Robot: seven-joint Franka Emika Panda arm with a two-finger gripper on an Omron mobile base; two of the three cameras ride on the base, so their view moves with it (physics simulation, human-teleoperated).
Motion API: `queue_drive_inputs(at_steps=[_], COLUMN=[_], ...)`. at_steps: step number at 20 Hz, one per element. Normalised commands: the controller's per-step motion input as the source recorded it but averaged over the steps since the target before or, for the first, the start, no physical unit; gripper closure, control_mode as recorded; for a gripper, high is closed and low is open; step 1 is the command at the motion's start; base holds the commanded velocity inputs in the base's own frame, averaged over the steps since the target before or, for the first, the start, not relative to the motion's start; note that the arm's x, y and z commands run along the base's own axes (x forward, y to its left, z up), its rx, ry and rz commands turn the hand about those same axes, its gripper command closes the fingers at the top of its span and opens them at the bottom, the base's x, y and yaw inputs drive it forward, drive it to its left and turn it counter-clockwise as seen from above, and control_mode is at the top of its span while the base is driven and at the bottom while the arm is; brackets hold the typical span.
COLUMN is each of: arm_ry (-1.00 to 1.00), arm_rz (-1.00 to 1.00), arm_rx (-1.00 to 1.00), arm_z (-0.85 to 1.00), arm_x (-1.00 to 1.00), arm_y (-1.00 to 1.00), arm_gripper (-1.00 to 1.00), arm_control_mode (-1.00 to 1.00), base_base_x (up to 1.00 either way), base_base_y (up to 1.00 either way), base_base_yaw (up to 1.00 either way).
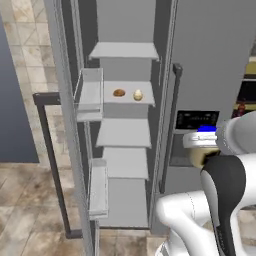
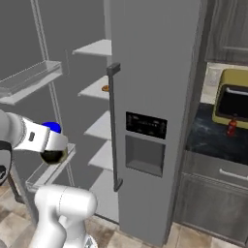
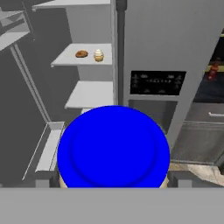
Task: Place the mayonnaise and condiment bottle from the counter to the top shelf of the fridge. If the existing items in the fridge are on the top shelf, move them to other shelves.
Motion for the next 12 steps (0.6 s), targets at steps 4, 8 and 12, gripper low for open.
queue_drive_inputs(at_steps=[4,8,12], arm_ry=[0.00,0.00,0.00], arm_rz=[0.00,0.00,0.00], arm_rx=[0.00,0.00,0.00], arm_z=[0.00,0.00,0.00], arm_x=[0.00,0.00,0.00], arm_y=[0.00,0.00,0.00], arm_gripper=[1.00,1.00,1.00], arm_control_mode=[1.00,1.00,1.00], base_base_x=[0.55,0.54,0.42], base_base_y=[0.70,0.14,-0.11], base_base_yaw=[-0.06,-0.05,0.00])
